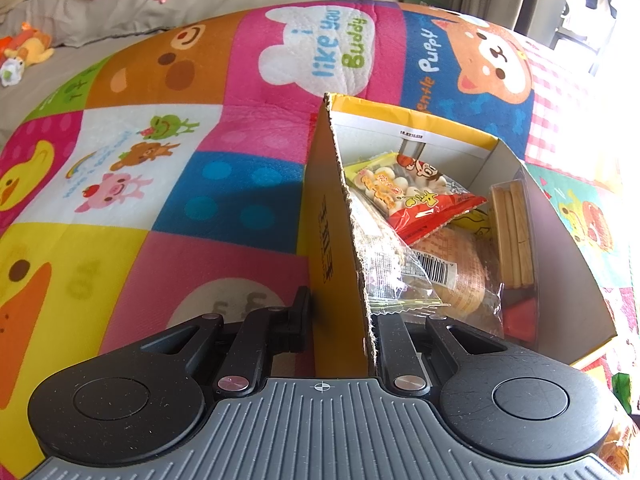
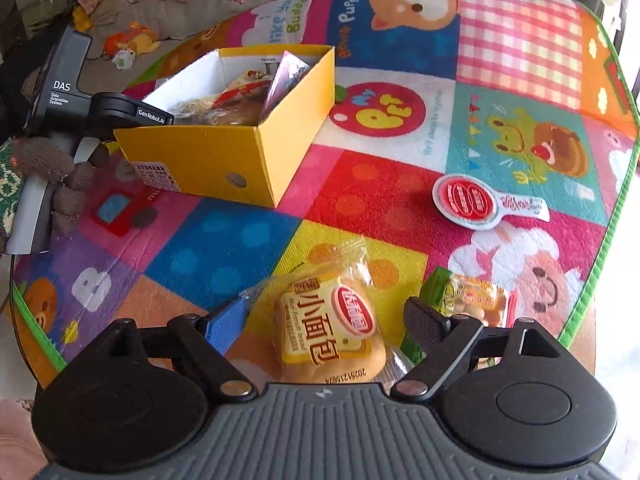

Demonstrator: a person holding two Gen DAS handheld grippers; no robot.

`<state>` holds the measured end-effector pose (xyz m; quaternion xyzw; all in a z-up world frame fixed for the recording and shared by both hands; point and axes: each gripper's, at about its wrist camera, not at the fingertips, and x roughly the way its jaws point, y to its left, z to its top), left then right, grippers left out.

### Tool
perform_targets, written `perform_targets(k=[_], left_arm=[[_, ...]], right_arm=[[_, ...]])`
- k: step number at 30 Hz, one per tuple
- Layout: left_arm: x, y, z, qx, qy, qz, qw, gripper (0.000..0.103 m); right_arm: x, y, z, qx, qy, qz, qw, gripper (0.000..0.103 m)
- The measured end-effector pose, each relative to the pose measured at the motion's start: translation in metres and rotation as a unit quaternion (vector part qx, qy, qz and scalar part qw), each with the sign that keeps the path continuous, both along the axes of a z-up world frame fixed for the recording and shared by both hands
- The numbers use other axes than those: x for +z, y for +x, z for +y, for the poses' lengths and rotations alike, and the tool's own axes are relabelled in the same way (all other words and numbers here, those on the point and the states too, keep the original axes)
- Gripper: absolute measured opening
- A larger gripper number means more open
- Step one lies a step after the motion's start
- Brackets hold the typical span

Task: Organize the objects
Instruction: 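Grasp the wrapped bread bun with the right gripper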

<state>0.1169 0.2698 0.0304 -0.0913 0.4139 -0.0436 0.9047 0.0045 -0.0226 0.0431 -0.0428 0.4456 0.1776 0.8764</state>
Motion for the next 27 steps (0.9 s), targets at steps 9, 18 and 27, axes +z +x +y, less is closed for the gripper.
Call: perform_targets(k=[9, 18, 27], left_arm=[[0.0, 0.0, 0.0, 0.0, 0.0, 0.0, 1.0, 0.016], [0.0, 0.0, 0.0, 0.0, 0.0, 0.0, 1.0, 0.016], [0.0, 0.0, 0.0, 0.0, 0.0, 0.0, 1.0, 0.016]], right_arm=[[0.003, -0.031, 0.008, 0.03, 0.016, -0.001, 0.999, 0.09], [-0.002, -0.009, 0.001, -0.037, 0.03, -0.002, 0.999, 0.092], [-0.002, -0.018, 0.024, 0.005, -0.021, -0.009, 1.0, 0.055]])
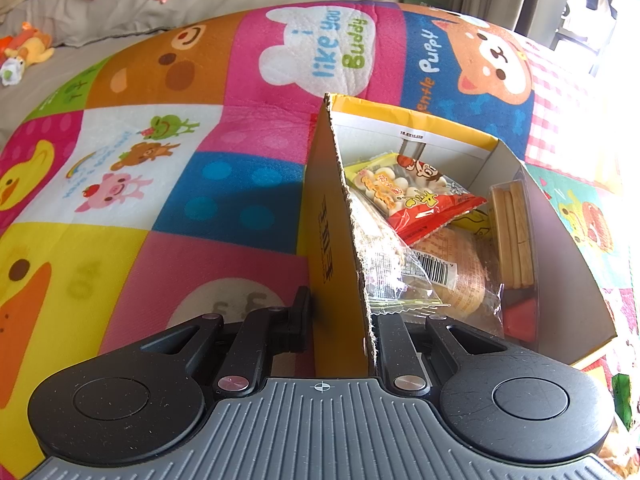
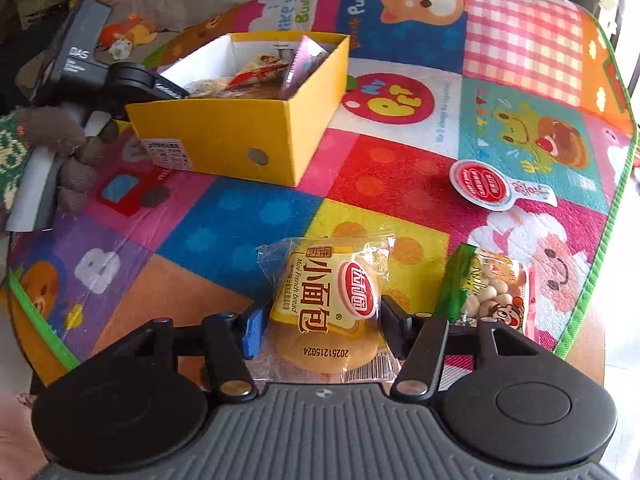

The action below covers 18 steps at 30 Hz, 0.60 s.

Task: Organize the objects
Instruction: 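Grasp the wrapped bread bun with the right gripper, then lift the bread bun with the right gripper and drop it into the box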

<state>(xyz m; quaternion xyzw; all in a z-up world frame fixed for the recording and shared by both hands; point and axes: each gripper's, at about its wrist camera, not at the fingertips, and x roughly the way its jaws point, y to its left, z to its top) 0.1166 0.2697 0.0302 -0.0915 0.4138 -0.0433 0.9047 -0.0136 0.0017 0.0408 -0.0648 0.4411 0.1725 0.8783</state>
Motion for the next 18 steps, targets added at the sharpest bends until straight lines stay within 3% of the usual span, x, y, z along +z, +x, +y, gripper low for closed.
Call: perform_targets(k=[10, 18], left_arm=[[0.0, 0.0, 0.0, 0.0, 0.0, 0.0, 1.0, 0.016], [0.001, 0.001, 0.001, 0.003, -0.003, 0.0, 1.0, 0.016]], right_arm=[[0.062, 0.001, 0.017, 0.036, 0.036, -0.061, 0.997, 0.054], [0.139, 0.014, 0.037, 0.043, 0.079, -0.166, 0.982, 0.054]])
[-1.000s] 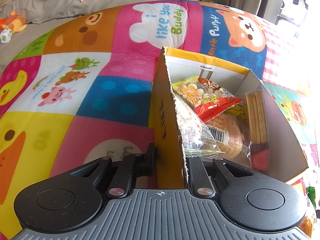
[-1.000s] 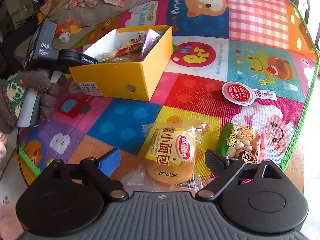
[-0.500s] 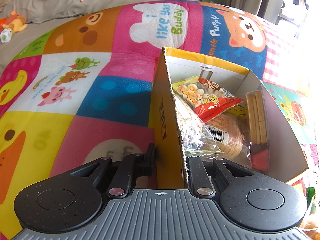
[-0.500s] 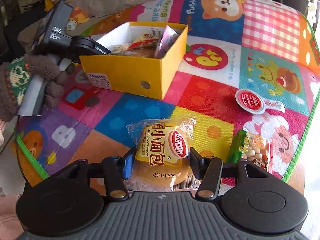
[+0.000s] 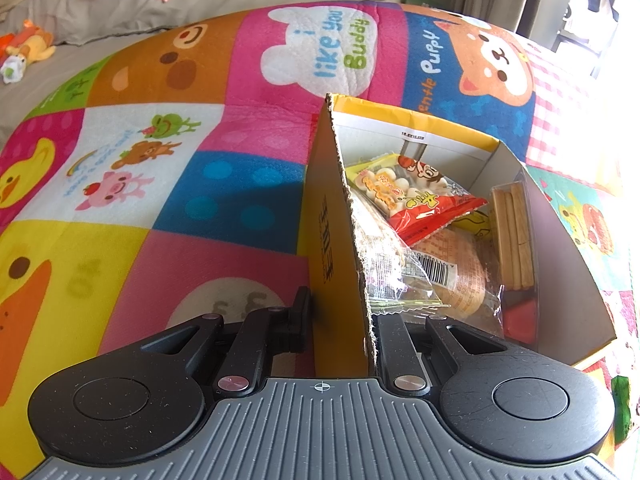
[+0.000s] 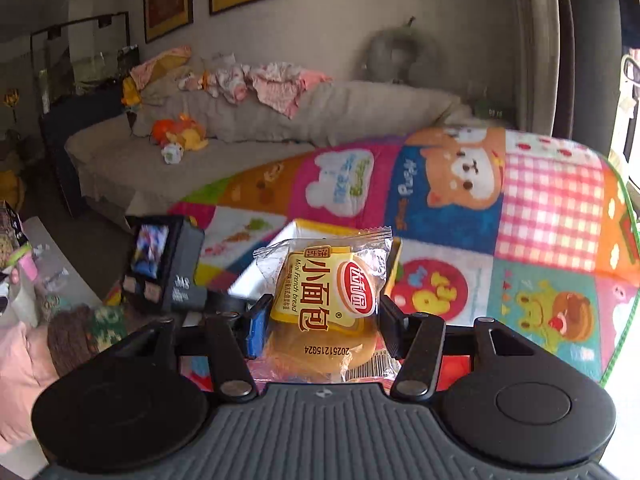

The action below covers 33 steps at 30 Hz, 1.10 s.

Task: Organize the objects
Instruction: 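Lift the bread bun with the right gripper and drop it into the box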

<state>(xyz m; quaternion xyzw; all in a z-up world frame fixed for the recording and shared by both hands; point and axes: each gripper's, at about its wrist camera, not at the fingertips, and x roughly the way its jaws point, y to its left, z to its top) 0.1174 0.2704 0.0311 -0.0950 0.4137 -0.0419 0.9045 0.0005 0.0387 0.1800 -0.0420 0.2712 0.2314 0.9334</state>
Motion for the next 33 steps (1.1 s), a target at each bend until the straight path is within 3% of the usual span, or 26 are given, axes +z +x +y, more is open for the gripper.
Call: perform_targets(k=[5, 11, 21, 24, 33], left_arm=[[0.0, 0.0, 0.0, 0.0, 0.0, 0.0, 1.0, 0.016], [0.0, -0.001, 0.0, 0.0, 0.0, -0.001, 1.0, 0.016], [-0.001, -0.001, 0.0, -0.001, 0.0, -0.002, 1.0, 0.016], [0.0, -0.001, -0.001, -0.001, -0.001, -0.002, 1.0, 0.016], [-0.001, 0.0, -0.001, 0.001, -0.003, -0.002, 1.0, 0.016]], right_arm=[[0.031, 0.013, 0.016, 0.002, 0.032, -0.036, 0.999, 0.054], [0.041, 0.031, 0.036, 0.005, 0.042, -0.045, 0.998, 0.054], [0.025, 0.067, 0.047, -0.014, 0.069, -0.014, 0.997, 0.055], [0.014, 0.075, 0.046, -0.02, 0.074, 0.004, 0.997, 0.069], [-0.01, 0.071, 0.017, -0.063, 0.043, 0.023, 0.997, 0.077]])
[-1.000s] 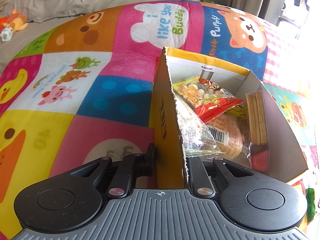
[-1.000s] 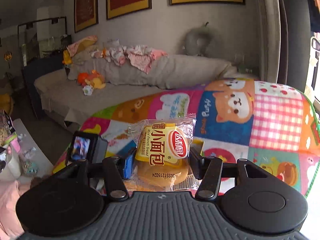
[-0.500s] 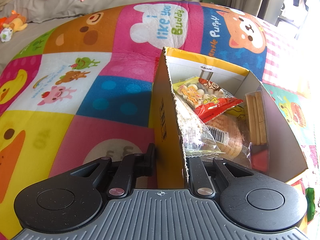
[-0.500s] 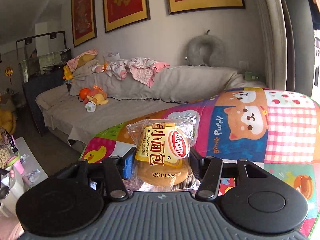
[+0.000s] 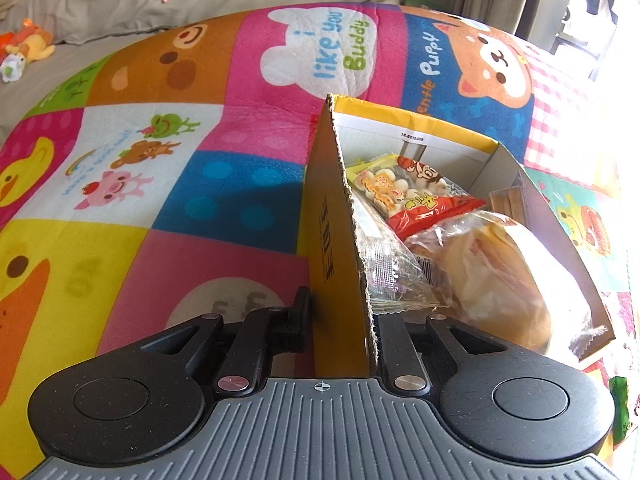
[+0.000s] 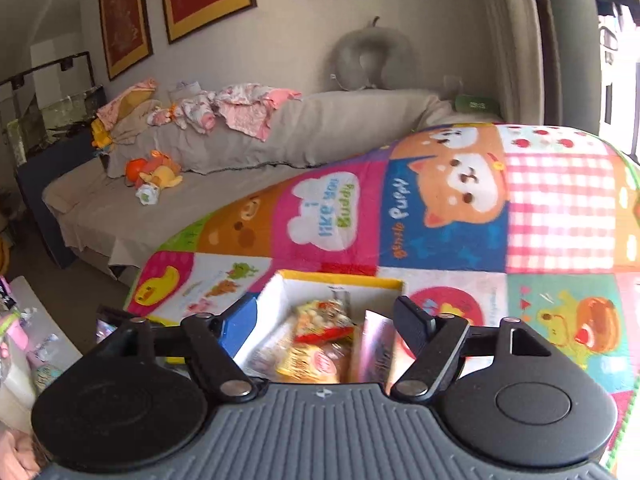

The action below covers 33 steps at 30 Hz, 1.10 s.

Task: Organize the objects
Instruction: 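Lift the bread bun with the right gripper and drop it into the box, then move the right gripper to the green egg-biscuit bag on the mat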

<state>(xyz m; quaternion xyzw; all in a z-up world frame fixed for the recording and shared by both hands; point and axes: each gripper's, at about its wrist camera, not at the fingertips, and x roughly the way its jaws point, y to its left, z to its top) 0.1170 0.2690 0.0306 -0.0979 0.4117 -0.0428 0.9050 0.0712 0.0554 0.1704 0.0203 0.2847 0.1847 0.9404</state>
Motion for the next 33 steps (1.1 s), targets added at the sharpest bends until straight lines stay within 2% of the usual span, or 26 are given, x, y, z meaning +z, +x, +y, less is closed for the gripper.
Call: perform_targets(k=[9, 17, 22, 25, 29, 33], left_arm=[[0.0, 0.0, 0.0, -0.002, 0.001, -0.001, 1.0, 0.017], [0.0, 0.0, 0.001, -0.002, 0.0, -0.001, 1.0, 0.017], [0.0, 0.0, 0.001, -0.002, 0.0, -0.001, 1.0, 0.016], [0.0, 0.0, 0.001, -0.002, 0.0, -0.002, 1.0, 0.016], [0.0, 0.0, 0.001, -0.002, 0.0, -0.002, 1.0, 0.016], [0.0, 0.0, 0.001, -0.001, 0.001, -0.002, 1.0, 0.016]], right_arm=[[-0.035, -0.01, -0.072, -0.079, -0.036, 0.043, 0.995, 0.08], [-0.063, -0.021, -0.146, -0.165, -0.037, 0.084, 0.982, 0.082], [-0.083, -0.029, -0.17, -0.196, -0.043, 0.111, 0.973, 0.086], [-0.098, -0.035, -0.172, -0.196, -0.04, 0.136, 0.97, 0.086], [-0.116, -0.05, -0.163, -0.169, -0.048, 0.165, 0.971, 0.086], [-0.131, -0.07, -0.15, -0.14, -0.113, 0.167, 0.969, 0.086]])
